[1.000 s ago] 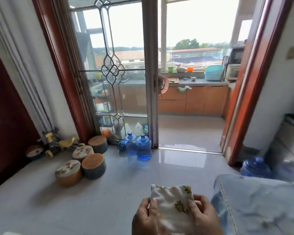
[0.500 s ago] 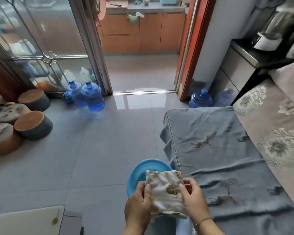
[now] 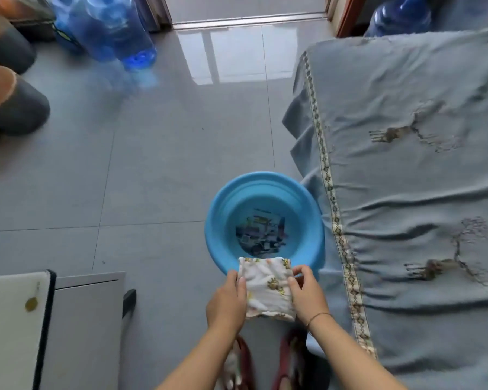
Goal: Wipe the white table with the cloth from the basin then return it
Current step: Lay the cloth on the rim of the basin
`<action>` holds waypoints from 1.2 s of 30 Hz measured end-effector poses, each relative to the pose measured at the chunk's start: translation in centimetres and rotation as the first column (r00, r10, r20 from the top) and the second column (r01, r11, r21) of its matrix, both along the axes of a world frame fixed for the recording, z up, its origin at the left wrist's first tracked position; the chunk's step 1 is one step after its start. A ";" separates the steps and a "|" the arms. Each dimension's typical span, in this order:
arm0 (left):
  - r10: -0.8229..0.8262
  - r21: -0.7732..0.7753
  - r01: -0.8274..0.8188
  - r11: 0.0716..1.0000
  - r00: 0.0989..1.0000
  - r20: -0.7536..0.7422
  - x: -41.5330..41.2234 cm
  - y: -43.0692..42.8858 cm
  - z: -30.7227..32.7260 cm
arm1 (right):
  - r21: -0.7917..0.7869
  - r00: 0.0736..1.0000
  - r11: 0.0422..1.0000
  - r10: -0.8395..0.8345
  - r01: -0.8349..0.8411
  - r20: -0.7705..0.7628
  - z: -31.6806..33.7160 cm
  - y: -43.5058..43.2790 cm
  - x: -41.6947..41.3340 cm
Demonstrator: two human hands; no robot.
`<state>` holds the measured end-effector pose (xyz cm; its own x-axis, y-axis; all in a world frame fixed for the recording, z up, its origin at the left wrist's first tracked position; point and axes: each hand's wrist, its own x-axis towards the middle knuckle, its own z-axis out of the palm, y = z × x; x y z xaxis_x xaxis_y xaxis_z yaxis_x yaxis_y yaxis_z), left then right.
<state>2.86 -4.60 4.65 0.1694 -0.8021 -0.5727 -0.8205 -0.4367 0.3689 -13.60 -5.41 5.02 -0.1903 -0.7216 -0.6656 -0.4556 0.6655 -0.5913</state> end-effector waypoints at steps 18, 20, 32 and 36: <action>-0.092 -0.101 0.114 0.988 0.976 0.199 0.5 0.9 -12.2 | -0.068 0.909 0.997 0.001 -0.032 -0.418 -12.2 1.5 1.2; -0.292 -0.280 0.370 0.886 0.914 0.283 1.1 0.9 -12.3 | -0.180 0.880 0.969 0.066 -0.169 -0.471 -11.9 1.6 1.1; -0.664 -0.269 0.744 0.612 0.667 0.338 0.9 0.3 -15.4 | -0.243 0.569 0.635 0.376 -0.733 -0.732 -15.5 3.3 0.9; -0.668 -0.221 0.735 0.640 0.676 0.312 0.7 0.2 -15.2 | -0.187 0.556 0.656 0.415 -0.731 -0.720 -15.6 3.0 1.2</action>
